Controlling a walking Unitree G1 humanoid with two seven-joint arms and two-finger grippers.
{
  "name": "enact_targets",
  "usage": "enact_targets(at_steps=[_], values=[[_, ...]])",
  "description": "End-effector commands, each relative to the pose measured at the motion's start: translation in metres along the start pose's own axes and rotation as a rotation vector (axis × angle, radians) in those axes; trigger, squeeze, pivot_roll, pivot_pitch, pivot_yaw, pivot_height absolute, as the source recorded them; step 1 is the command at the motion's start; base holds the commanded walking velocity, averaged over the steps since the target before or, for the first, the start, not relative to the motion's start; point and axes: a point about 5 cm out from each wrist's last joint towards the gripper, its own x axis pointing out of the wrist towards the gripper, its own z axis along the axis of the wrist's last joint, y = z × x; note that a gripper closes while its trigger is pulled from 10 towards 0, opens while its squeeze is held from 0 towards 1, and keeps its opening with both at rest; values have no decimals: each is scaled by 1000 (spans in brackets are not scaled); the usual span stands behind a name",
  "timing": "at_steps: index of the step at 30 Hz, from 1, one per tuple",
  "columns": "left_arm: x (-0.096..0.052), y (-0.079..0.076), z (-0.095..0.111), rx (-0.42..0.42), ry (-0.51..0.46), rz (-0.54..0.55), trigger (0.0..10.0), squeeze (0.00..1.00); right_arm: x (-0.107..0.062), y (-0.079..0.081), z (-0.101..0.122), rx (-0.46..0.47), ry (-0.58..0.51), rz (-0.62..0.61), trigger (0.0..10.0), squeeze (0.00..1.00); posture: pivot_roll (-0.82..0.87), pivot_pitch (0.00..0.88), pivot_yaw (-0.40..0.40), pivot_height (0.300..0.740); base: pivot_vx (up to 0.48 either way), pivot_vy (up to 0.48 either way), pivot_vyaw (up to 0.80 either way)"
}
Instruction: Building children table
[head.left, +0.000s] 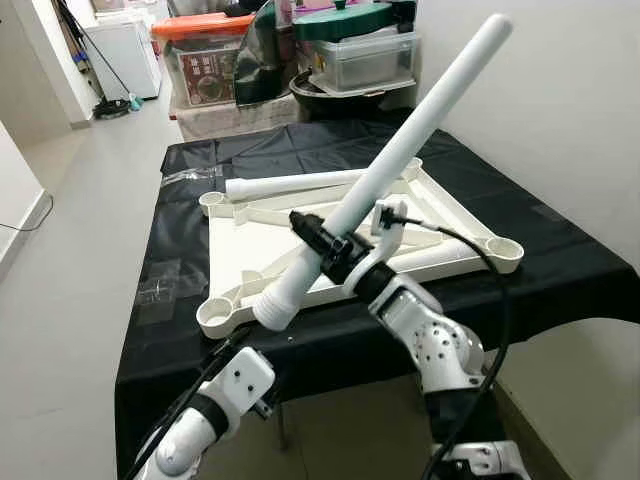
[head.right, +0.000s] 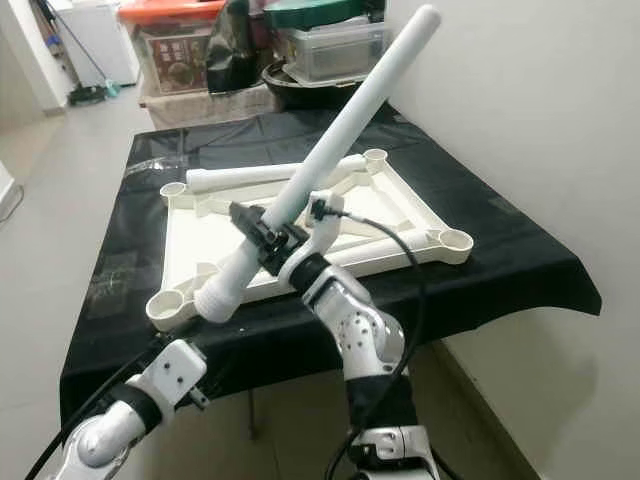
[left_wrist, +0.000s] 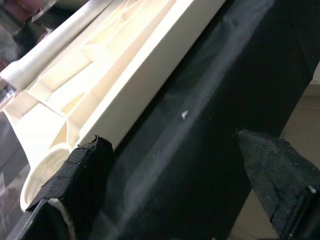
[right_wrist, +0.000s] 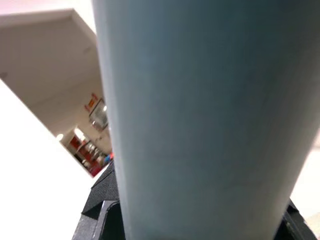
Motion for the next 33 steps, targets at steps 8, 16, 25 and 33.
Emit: enact_targets(at_steps=[8, 16, 25, 33], values=[[-6, -13, 17, -209, -43, 143, 10000, 0, -5, -13, 13, -554, -22, -149, 10000, 0, -86, 0, 23, 740, 0, 0, 0], [-9, -28, 38, -321, -84, 195, 10000, 0, -30, -17, -13, -674, 29, -154, 10000, 0, -84, 0, 17, 740, 0, 0, 0], [-10, -29, 47, -423, -82, 243, 10000, 0, -39, -7, -28, -654, 28, -123, 10000, 0, -85, 0, 17, 740, 0, 0, 444], [-2, -11, 64, -483, -134, 326, 10000, 0, -25, -2, -10, -667, -40, -126, 10000, 0, -86, 0, 13, 740, 0, 0, 800]])
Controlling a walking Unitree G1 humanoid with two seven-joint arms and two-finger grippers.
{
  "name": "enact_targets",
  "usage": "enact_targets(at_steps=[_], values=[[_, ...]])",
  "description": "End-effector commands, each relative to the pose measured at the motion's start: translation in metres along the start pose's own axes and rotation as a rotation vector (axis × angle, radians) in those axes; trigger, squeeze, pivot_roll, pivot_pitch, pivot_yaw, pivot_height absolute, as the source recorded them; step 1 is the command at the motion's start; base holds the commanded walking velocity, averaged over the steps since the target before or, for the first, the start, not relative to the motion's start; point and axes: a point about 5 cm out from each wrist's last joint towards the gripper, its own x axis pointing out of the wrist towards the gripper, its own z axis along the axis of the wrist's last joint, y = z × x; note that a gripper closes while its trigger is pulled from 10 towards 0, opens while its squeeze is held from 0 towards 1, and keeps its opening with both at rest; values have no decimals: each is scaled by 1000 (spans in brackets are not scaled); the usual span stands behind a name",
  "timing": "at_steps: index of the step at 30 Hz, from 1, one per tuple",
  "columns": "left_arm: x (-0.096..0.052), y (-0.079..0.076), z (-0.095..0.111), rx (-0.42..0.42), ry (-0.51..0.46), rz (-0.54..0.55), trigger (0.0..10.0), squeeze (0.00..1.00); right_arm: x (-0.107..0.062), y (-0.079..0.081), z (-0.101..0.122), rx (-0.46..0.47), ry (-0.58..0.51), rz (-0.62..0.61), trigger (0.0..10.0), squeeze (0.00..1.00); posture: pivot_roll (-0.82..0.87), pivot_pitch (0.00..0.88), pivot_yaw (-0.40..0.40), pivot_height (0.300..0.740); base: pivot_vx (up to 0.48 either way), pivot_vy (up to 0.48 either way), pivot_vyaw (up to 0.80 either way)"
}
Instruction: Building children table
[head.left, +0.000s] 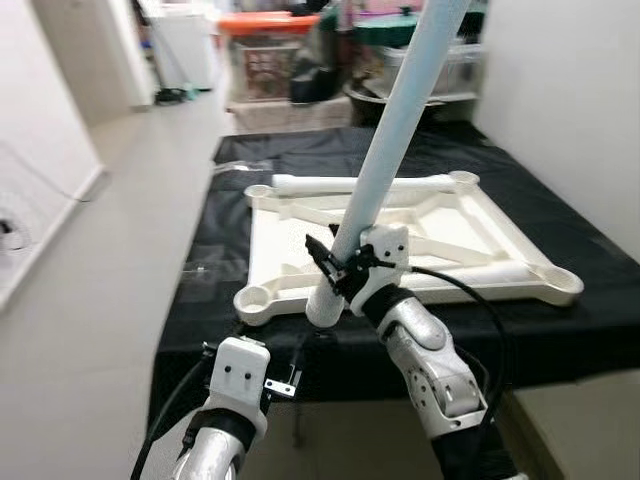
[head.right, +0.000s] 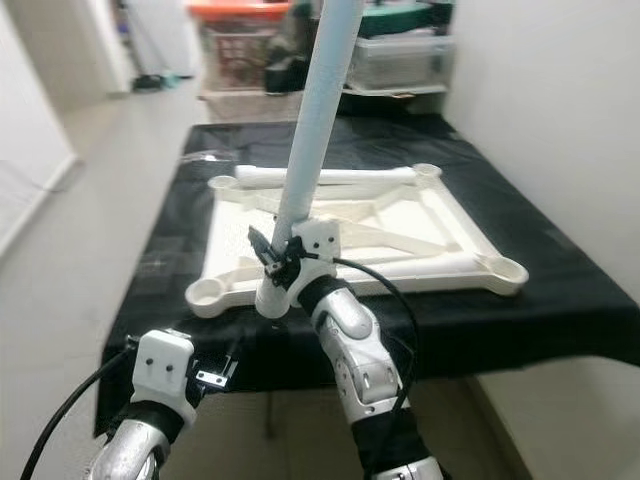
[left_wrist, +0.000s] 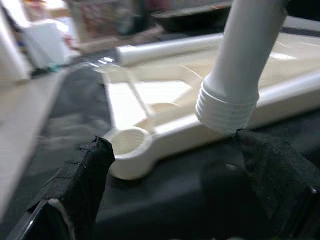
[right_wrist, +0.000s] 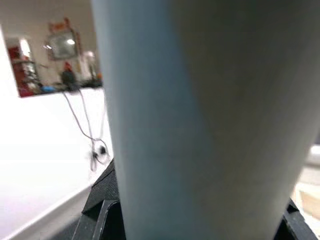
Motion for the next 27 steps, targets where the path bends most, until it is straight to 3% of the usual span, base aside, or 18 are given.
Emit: enact_targets(at_steps=[1, 12, 27], values=[[3, 1, 6, -40, -13, 31, 10000, 0, 3, -2, 7, 2, -32, -6, 10000, 0, -86, 0, 13, 740, 0, 0, 800], [5, 18, 9, -57, -9, 129, 10000, 0, 8, 1, 11, 6, -47, 2, 10000, 0, -84, 0, 8, 740, 0, 0, 800], [7, 25, 12, -60, -12, 164, 10000, 0, 12, 3, 11, 27, -49, 9, 10000, 0, -88, 0, 7, 740, 0, 0, 728]])
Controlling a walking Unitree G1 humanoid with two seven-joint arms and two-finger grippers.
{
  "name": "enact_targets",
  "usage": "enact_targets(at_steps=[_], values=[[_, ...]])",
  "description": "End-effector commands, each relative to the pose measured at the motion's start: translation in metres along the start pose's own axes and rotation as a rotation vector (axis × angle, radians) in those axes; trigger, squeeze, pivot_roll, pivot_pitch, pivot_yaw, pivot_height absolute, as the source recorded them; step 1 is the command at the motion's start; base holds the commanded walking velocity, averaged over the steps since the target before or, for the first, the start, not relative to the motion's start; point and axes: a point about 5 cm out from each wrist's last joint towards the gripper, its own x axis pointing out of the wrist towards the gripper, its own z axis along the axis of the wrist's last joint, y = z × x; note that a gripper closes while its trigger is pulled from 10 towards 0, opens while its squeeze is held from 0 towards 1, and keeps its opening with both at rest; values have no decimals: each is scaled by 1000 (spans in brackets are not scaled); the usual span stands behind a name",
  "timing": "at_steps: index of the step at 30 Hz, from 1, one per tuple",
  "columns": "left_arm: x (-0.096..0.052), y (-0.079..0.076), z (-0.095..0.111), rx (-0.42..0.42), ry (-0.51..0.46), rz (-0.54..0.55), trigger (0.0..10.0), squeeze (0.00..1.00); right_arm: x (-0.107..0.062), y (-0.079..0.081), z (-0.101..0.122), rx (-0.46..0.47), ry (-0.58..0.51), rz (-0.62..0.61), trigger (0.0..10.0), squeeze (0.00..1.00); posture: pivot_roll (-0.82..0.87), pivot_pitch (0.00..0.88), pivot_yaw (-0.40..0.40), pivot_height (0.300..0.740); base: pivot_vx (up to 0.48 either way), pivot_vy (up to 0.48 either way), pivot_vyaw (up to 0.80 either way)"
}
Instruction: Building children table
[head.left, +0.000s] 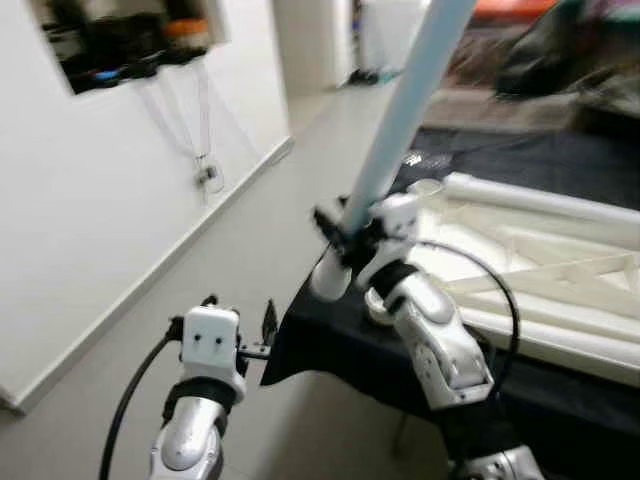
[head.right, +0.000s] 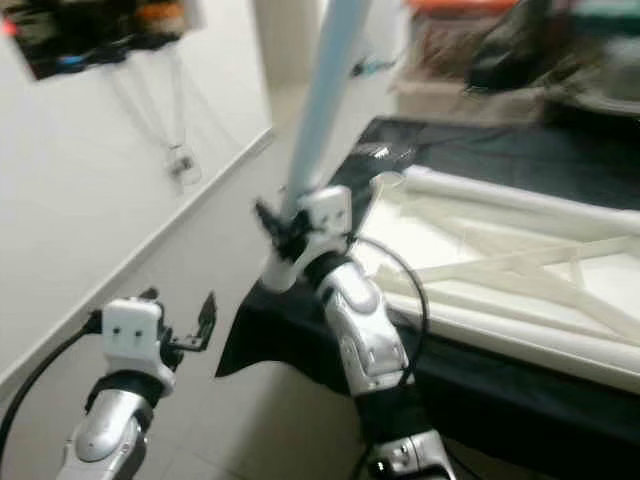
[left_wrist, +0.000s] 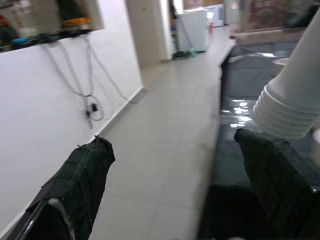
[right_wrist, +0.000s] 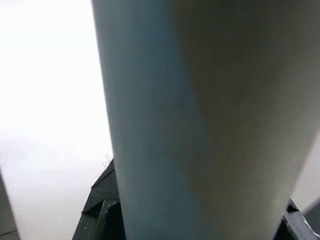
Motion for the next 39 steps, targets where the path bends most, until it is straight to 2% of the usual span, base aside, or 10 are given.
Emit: enact_targets(at_steps=[1, 11, 22, 34, 39], values=[[1, -1, 0, -40, 8, 22, 10000, 0, 5, 9, 3, 21, -18, 32, 10000, 0, -88, 0, 7, 740, 0, 0, 438], [2, 3, -2, -29, 15, 41, 10000, 0, 5, 10, -2, 45, -9, 21, 10000, 0, -87, 0, 9, 740, 0, 0, 0], [4, 2, 0, -40, 7, 42, 10000, 0, 5, 9, -3, 47, 0, 0, 10000, 0, -87, 0, 10, 740, 0, 0, -718], [5, 10, 6, -20, -17, 73, 10000, 0, 6, 6, -2, 47, -14, -41, 10000, 0, -76, 0, 1, 740, 0, 0, 0], [4, 9, 7, -31, -15, 78, 10000, 0, 8, 2, -2, 46, -4, -72, 10000, 0, -76, 0, 1, 740, 0, 0, -800]])
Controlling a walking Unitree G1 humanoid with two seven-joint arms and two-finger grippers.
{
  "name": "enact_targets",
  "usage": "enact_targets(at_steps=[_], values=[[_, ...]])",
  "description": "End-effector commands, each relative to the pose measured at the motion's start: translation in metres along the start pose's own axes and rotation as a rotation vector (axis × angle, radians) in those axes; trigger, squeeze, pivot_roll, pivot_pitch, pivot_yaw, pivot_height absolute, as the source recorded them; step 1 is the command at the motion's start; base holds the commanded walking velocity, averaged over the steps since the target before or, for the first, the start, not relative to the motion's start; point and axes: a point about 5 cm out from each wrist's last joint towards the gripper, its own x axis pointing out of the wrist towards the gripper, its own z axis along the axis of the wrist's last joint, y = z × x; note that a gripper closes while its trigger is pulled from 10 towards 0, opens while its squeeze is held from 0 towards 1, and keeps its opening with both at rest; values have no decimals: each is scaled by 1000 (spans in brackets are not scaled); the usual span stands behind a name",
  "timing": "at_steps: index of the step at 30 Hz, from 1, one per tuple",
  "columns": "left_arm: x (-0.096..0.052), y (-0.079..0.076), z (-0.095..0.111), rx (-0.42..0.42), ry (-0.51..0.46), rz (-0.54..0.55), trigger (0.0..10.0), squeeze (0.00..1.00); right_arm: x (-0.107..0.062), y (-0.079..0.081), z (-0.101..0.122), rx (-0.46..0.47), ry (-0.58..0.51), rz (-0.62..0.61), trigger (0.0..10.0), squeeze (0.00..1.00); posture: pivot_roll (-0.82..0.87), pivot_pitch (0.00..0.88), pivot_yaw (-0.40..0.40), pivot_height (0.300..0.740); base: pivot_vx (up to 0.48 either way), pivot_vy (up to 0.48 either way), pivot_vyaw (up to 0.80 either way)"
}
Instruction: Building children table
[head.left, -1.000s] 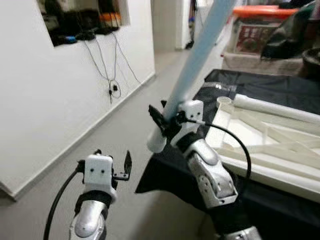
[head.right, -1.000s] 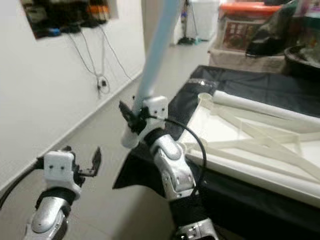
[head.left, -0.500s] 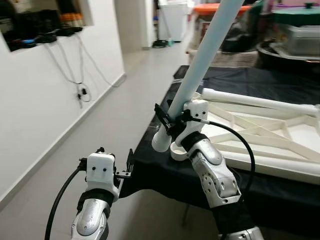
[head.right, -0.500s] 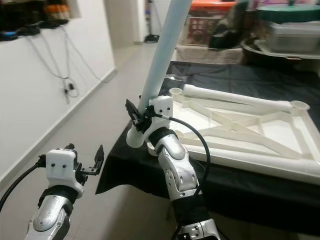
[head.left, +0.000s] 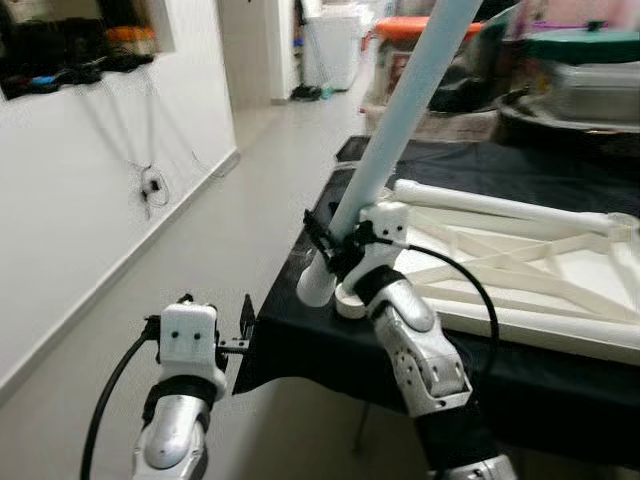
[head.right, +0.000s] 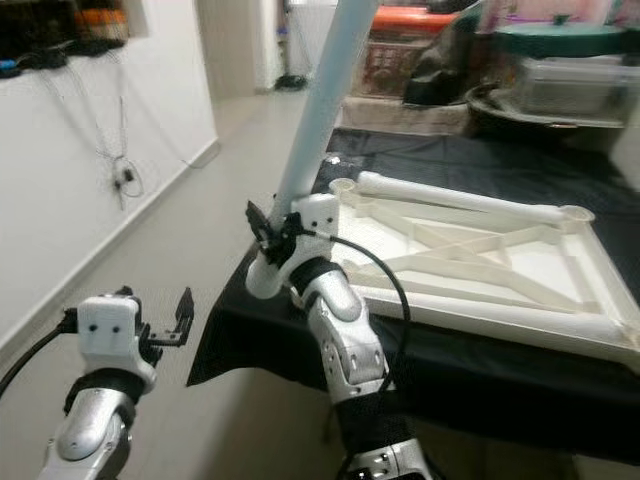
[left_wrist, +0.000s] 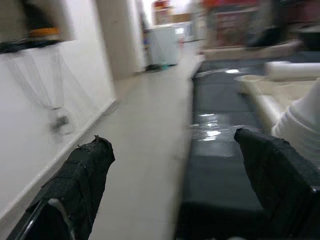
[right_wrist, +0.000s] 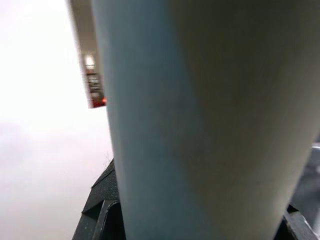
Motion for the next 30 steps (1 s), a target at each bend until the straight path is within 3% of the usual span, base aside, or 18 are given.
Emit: enact_targets(at_steps=[1, 14, 19, 22, 26, 30], values=[[-1, -2, 1, -26, 6, 5, 10000, 0, 2, -5, 4, -6, -16, -30, 10000, 0, -77, 0, -1, 740, 0, 0, -800], [-6, -2, 10, -37, -9, 22, 10000, 0, -4, -7, 10, -28, -24, -46, 10000, 0, -68, 24, 6, 740, 0, 0, -62], [-7, -1, 19, -25, -22, 25, 10000, 0, 13, -13, 20, -46, -41, -20, 10000, 0, -52, 130, -4, 740, 0, 0, 0], [-7, -2, 26, -24, -32, 25, 10000, 0, 35, -19, 33, -63, -65, -10, 10000, 0, -47, 182, -7, 740, 0, 0, 0], [-3, -2, 35, -17, -59, 23, 10000, 0, 55, -20, 45, -68, -85, 0, 10000, 0, -41, 211, -20, 740, 0, 0, 0], [3, 1, 46, -7, -92, 33, 10000, 0, 62, -17, 53, -54, -103, 33, 10000, 0, -40, 225, -31, 740, 0, 0, 0]])
